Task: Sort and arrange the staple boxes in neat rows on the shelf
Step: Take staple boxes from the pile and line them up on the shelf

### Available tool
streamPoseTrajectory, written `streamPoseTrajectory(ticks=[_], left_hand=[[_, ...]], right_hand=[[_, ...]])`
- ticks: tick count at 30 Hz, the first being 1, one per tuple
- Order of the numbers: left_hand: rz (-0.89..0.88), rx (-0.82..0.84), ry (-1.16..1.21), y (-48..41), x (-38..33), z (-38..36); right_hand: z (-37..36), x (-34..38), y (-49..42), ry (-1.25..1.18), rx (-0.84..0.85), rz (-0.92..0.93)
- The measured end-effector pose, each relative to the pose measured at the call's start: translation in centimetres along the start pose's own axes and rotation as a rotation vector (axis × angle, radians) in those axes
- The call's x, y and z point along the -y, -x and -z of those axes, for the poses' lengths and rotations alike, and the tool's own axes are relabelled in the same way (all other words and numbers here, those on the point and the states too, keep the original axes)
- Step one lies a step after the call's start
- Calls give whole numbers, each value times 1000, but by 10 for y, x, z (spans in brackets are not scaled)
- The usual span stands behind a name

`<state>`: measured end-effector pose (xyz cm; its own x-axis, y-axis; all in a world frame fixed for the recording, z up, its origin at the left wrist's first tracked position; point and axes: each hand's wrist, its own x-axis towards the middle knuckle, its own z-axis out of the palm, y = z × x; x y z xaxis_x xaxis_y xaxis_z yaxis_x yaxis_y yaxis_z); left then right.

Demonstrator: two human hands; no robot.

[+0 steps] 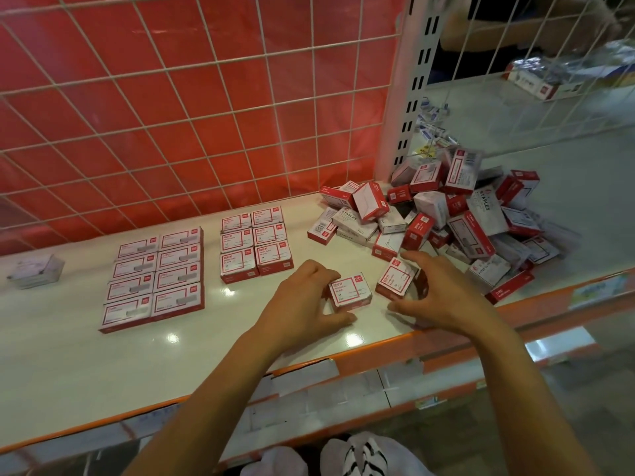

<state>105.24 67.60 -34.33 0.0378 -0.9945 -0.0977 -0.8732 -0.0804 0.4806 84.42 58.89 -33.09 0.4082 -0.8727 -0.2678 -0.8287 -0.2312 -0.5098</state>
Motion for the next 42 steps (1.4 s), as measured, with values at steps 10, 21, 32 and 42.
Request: streamPoseTrajectory(ticks=[10,21,32,42], left_hand=[[29,-63,17,5,-3,-5],[64,-118,15,18,13,3],[181,-194,63,50,46,37],[282,-219,48,67,73,54]], right_hand=[[-4,0,-1,-27,-90,61],[-14,22,0,37,-30,221],[-43,69,-11,-51,-38,314],[-69,104,-18,-35,3,365]])
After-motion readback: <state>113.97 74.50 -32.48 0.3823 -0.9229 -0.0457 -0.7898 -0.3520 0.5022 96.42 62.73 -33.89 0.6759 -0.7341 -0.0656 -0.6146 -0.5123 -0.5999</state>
